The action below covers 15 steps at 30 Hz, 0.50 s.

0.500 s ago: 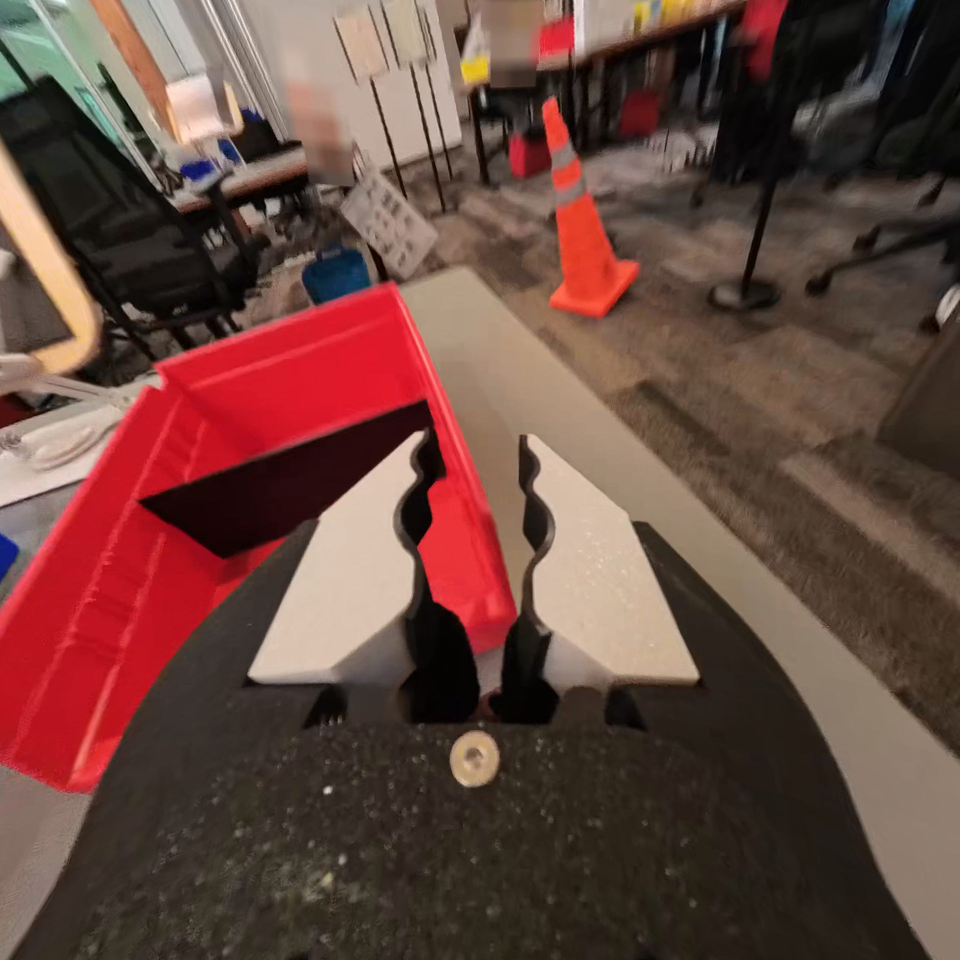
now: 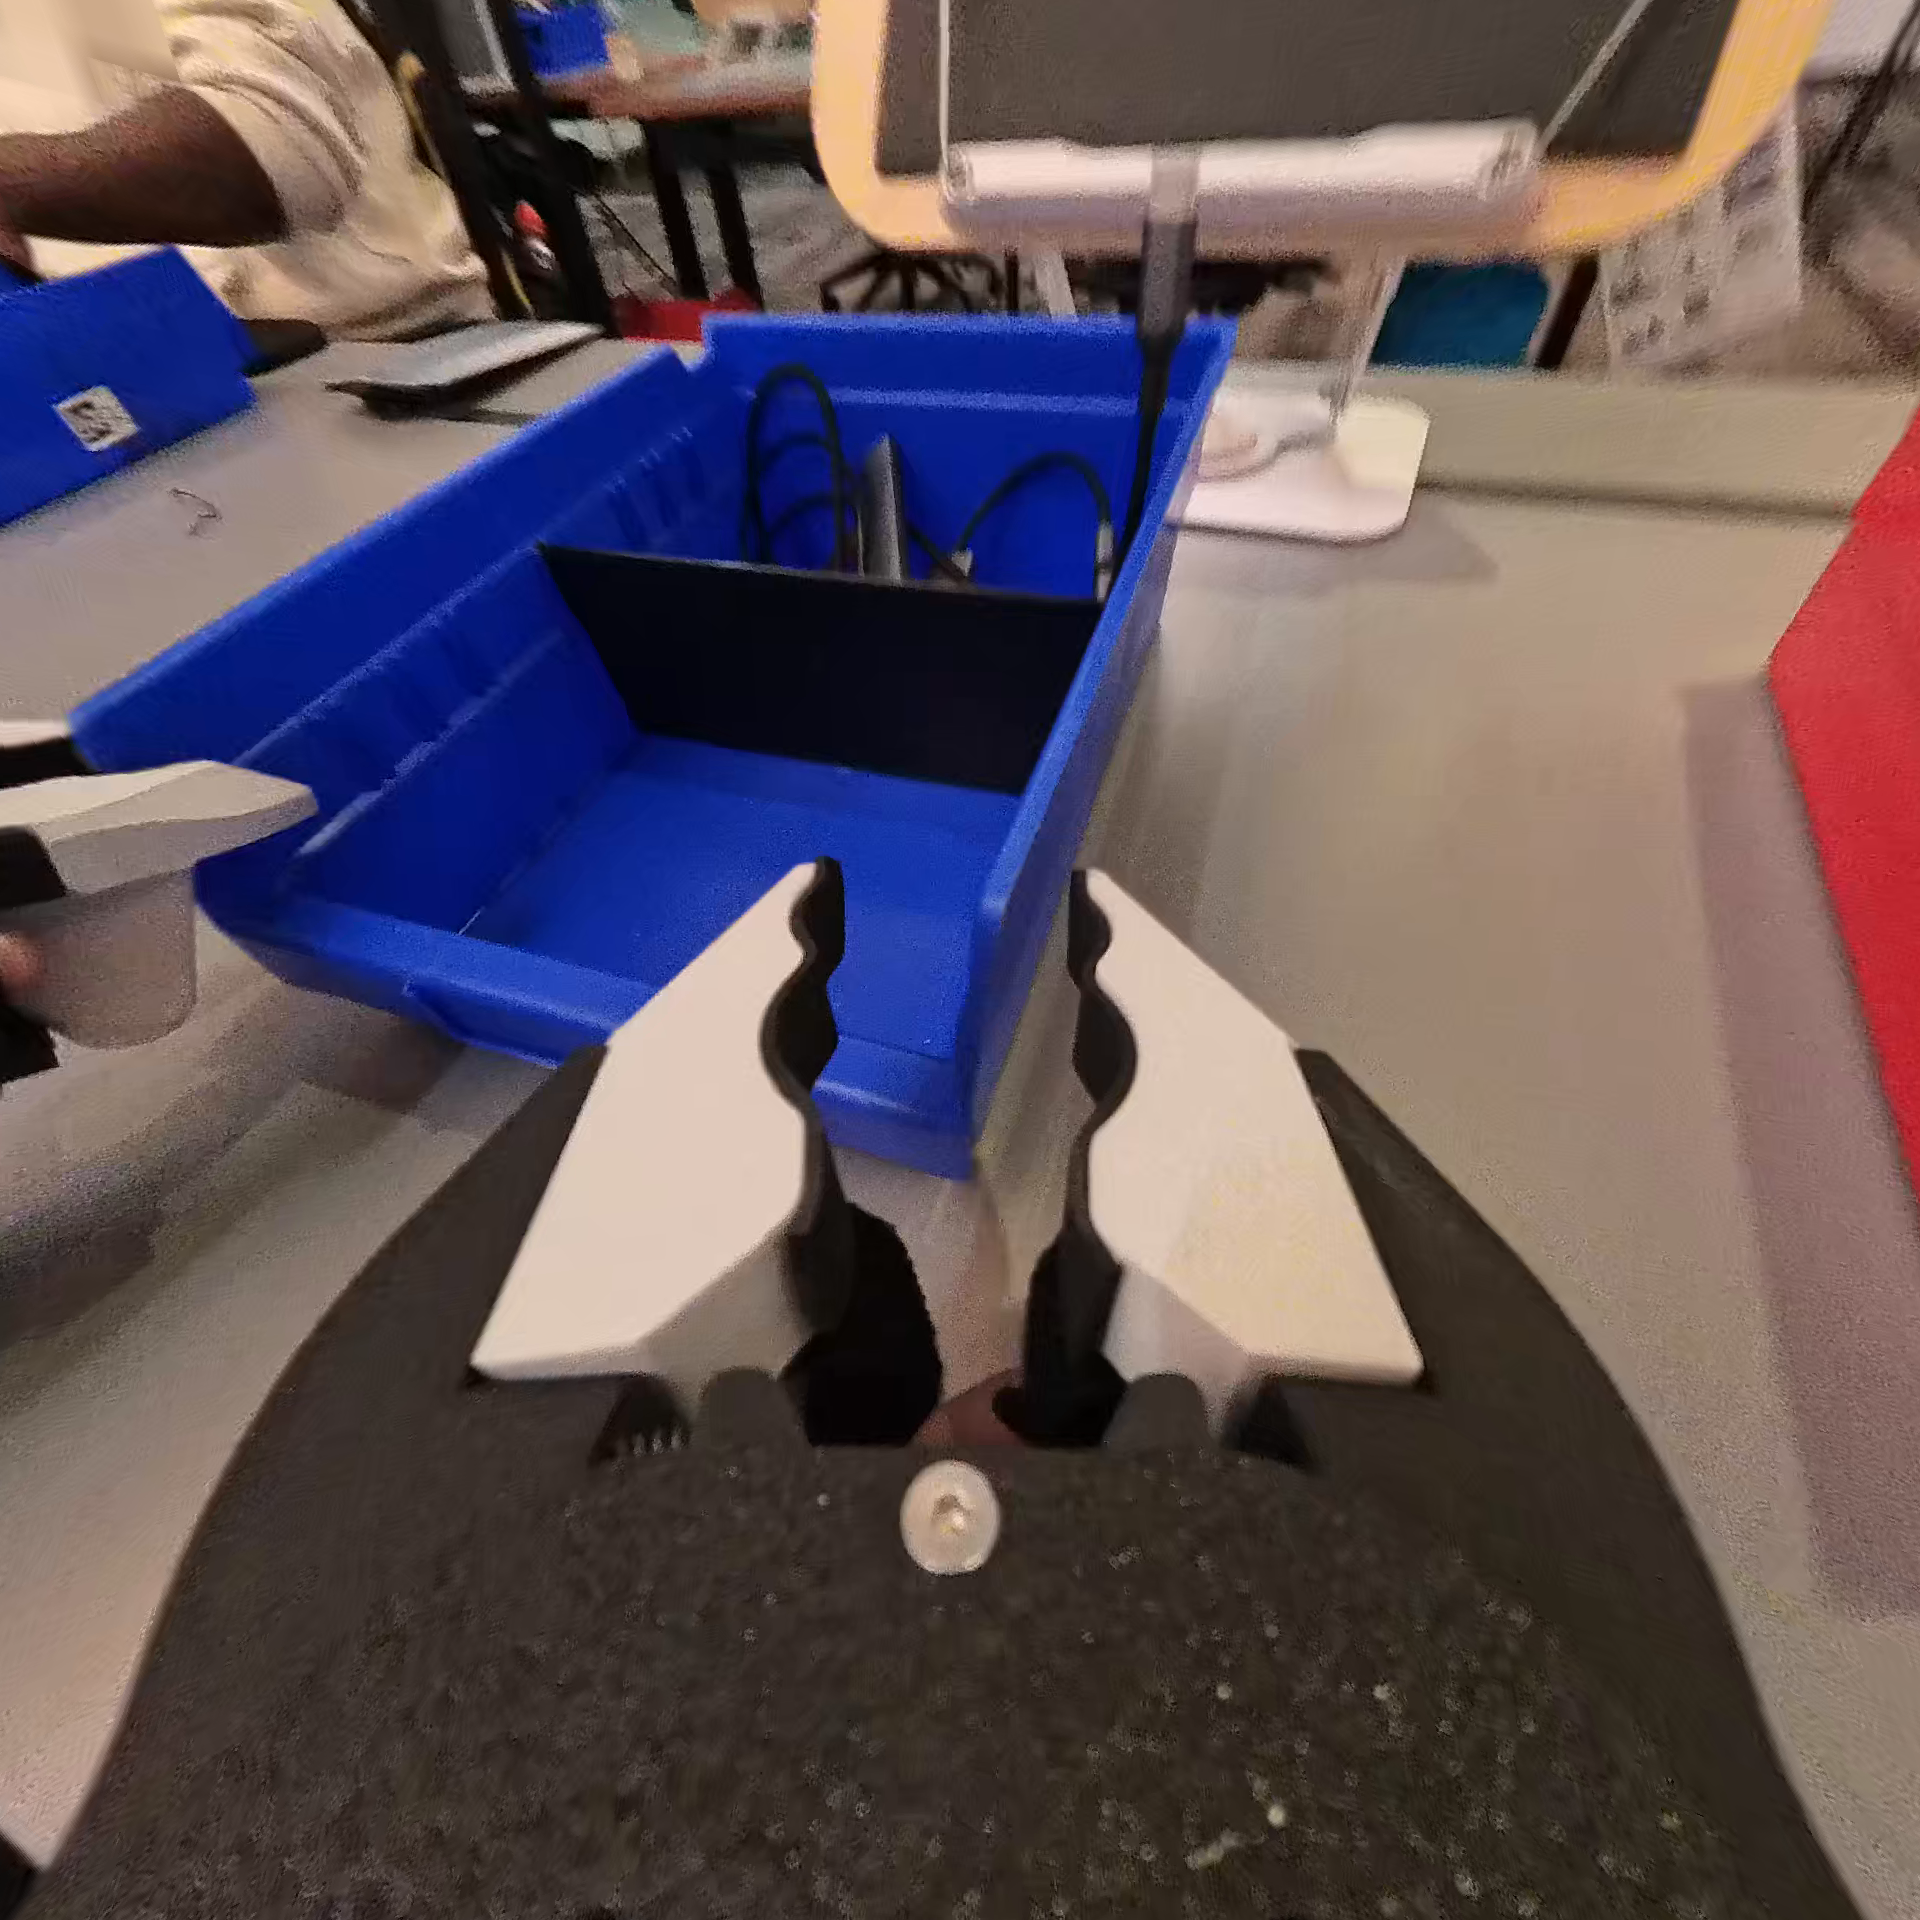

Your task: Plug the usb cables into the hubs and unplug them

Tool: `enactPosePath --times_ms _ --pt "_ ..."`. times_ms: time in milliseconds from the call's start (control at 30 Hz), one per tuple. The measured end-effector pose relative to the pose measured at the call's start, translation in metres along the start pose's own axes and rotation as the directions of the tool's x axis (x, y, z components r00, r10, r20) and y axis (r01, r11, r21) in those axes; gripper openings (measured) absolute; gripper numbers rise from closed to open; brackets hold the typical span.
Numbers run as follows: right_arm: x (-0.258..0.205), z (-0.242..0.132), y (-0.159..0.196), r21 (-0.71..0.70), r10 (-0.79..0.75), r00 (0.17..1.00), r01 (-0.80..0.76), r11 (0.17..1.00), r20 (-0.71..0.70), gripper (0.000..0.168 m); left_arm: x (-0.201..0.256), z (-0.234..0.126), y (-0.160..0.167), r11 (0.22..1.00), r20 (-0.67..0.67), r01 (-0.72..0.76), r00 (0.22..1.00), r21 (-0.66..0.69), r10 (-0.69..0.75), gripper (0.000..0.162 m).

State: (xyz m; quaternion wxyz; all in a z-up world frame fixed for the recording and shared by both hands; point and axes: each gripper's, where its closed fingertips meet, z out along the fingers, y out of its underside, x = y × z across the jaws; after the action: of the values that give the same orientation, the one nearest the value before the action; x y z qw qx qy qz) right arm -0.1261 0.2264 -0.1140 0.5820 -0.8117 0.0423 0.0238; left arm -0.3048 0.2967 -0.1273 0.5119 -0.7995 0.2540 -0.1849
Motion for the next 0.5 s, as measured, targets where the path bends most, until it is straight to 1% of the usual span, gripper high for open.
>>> enactPosePath --times_ms 33,67,100,133,200,233,267,367,500 --pt "-0.003 0.008 0.008 -0.04 0.02 1.0 -0.021 0.999 -0.006 0.038 0.0 0.004 0.002 1.0 -0.01 0.025 1.0 -0.012 -0.025 0.034" --pt "0.003 0.015 0.014 -0.069 0.042 0.996 -0.047 0.996 -0.073 0.018 0.002 0.007 0.001 0.999 -0.027 0.043 0.999 -0.016 -0.044 0.03" --pt "0.008 0.019 0.015 -0.081 0.043 0.991 -0.053 0.995 -0.127 0.008 0.004 0.008 0.001 0.999 -0.04 0.044 0.998 -0.013 -0.045 0.015" --pt "0.01 0.022 0.014 -0.077 0.05 0.986 -0.063 0.995 -0.16 0.007 0.004 0.008 0.0 1.0 -0.026 0.019 0.999 -0.013 -0.019 0.006" --pt "0.01 0.023 0.01 -0.05 0.077 0.967 -0.091 0.995 -0.242 0.005 0.0 0.008 0.0 0.995 0.03 -0.095 0.995 -0.026 0.096 0.005" --pt "0.006 0.023 0.007 -0.037 0.066 0.958 -0.079 0.996 -0.278 0.006 -0.002 0.006 -0.003 0.991 0.045 -0.133 0.99 -0.016 0.133 0.005" --pt "-0.001 0.025 0.002 -0.021 0.072 0.956 -0.081 0.996 -0.283 0.006 -0.007 0.004 -0.007 0.991 0.058 -0.137 0.989 -0.001 0.137 0.005" --pt "-0.038 0.032 -0.021 0.05 0.085 0.963 -0.075 0.996 -0.256 0.005 -0.041 -0.007 -0.021 0.997 0.077 -0.061 0.995 0.045 0.057 0.004" --pt "-0.103 0.057 -0.038 0.067 0.02 0.974 -0.004 0.998 -0.224 0.004 -0.11 -0.024 -0.022 0.999 0.158 -0.043 0.987 0.031 0.038 0.004"
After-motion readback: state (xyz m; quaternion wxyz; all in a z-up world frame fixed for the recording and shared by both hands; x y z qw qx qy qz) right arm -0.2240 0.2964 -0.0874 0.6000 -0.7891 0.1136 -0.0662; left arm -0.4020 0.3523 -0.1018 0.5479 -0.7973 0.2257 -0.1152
